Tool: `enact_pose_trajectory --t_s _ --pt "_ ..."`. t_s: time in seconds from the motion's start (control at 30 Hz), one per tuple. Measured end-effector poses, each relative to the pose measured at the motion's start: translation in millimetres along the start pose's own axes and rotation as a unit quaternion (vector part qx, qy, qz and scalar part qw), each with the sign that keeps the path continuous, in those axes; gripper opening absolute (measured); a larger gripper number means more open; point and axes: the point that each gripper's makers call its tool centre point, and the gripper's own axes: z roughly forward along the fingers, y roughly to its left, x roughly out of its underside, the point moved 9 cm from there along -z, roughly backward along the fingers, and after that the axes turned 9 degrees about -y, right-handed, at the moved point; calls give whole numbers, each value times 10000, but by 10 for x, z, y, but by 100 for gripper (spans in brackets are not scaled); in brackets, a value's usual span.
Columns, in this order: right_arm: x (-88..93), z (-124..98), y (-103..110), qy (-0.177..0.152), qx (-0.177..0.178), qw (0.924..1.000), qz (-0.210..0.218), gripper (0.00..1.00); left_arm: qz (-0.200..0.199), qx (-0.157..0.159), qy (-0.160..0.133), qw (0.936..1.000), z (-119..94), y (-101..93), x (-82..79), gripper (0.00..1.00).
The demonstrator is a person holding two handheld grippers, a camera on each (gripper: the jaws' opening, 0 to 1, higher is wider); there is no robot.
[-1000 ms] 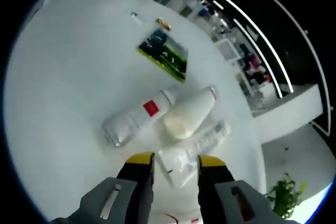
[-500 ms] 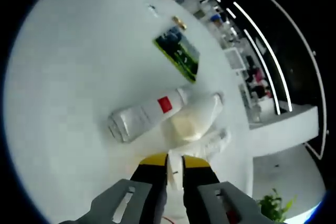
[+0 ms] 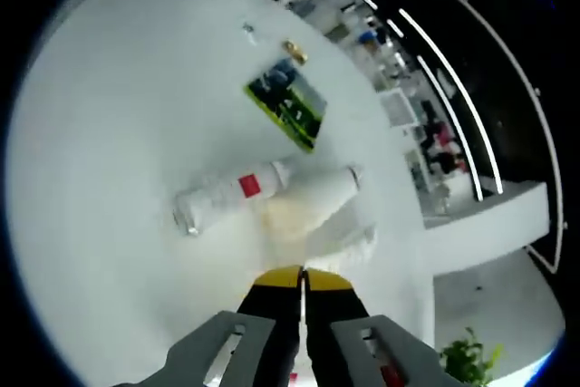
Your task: Arrange the skincare products in the storage area until every visible bottle or jar stands upright without overlapping.
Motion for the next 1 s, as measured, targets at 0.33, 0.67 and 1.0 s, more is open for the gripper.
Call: enact_pose_trajectory --t_s 0.33,0.67,1.0 --pt "42 33 -281 -287 -240 9944 986 0 761 533 -635 9936 935 126 -517 89" --pt "223 571 -547 -120 17 9197 3925 31 954 534 -459 9929 1038 261 -425 89" --pt "444 1419 -789 800 331 8745 4773 41 848 376 -461 9946 1022 394 -398 89"
